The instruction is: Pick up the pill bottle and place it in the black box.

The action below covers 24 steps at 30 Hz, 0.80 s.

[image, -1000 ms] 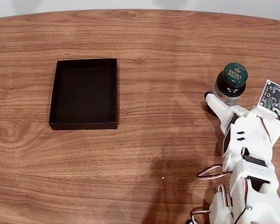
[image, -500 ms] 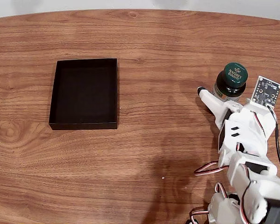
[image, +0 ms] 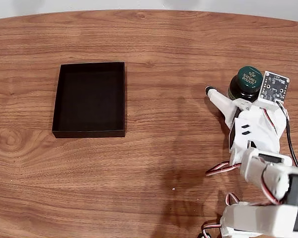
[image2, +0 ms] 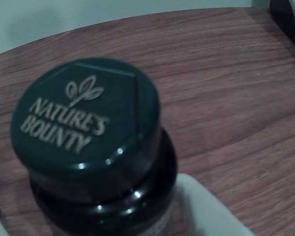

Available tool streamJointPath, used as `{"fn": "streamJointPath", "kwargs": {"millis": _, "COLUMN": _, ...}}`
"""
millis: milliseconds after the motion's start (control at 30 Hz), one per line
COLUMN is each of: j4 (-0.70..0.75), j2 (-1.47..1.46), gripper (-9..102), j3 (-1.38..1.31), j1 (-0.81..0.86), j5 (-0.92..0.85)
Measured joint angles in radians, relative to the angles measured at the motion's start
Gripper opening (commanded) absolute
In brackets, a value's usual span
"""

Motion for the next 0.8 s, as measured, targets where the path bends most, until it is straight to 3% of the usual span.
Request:
{"fn": "streamJointPath", "kwargs": {"millis": 567, "j4": -0.120, "j2": -0.222, "gripper": 37, "j3": -0.112, "j1": -0.006, "j5": 0.000}}
{"fn": "streamJointPath", "kwargs": {"millis": 800, "j4": -0.152, "j2": -0.230, "gripper": 28, "j3": -0.112, "j1": -0.005, "j5": -0.002}}
